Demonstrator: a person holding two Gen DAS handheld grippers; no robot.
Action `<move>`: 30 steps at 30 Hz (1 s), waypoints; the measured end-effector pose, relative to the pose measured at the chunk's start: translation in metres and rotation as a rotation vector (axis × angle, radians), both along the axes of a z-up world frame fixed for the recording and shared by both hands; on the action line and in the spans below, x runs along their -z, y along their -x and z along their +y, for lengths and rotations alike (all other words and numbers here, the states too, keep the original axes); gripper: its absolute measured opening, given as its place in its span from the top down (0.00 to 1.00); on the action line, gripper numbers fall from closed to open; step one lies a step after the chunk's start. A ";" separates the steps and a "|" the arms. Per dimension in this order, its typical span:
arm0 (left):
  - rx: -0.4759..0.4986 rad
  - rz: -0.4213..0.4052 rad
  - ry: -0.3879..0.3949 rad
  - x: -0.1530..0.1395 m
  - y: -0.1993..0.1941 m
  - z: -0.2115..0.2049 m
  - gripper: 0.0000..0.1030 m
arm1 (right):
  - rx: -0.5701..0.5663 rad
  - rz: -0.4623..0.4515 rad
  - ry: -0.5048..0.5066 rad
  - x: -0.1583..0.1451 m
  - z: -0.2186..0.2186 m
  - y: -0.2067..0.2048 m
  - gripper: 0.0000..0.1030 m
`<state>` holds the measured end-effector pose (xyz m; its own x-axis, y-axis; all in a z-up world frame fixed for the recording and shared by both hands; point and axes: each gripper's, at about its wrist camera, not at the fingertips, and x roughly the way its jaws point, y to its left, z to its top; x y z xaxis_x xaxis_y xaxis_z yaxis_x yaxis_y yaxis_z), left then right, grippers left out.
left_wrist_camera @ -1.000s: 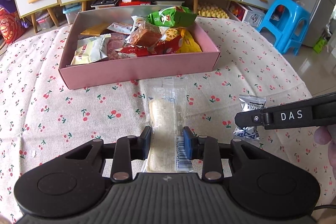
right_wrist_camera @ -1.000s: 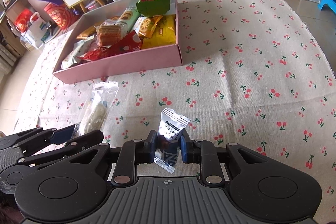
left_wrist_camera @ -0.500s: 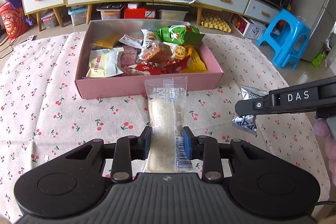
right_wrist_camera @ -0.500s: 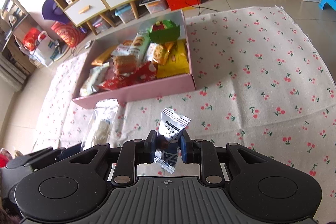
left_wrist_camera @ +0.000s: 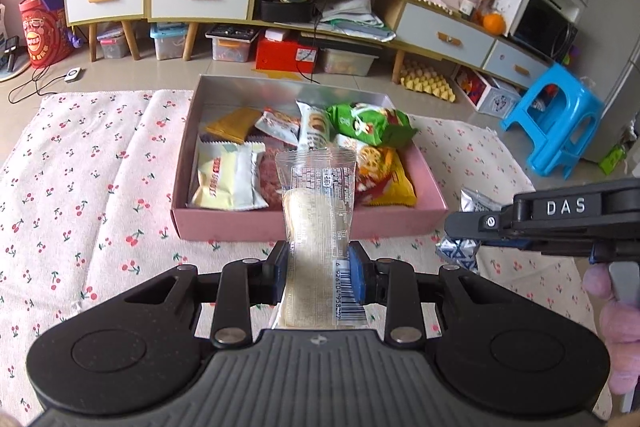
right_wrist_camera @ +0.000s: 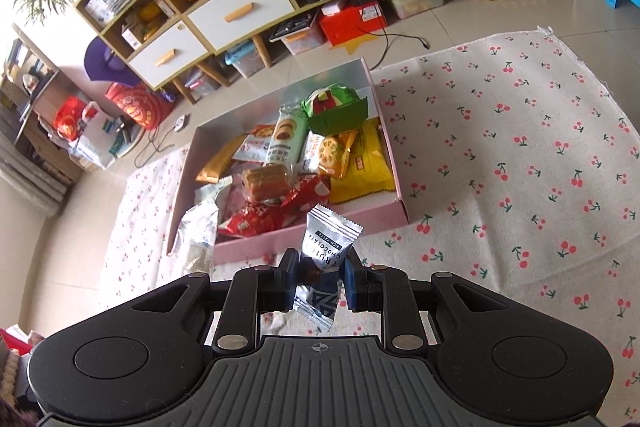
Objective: Organize snacks
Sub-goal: 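Carry the bread roll and small white packet into the pink box and open both grippers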
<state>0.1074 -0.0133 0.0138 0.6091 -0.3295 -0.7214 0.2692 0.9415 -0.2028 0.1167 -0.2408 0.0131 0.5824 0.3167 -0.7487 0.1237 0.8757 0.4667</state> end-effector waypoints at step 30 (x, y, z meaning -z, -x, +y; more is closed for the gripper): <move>-0.137 -0.129 0.028 0.026 -0.070 -0.002 0.72 | 0.059 -0.093 0.057 0.029 0.004 -0.048 0.75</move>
<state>0.1773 -0.0150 -0.0119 0.7363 -0.2563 -0.6262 0.1644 0.9655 -0.2019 0.1651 -0.2365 -0.0160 0.6664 0.2384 -0.7065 0.1343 0.8936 0.4282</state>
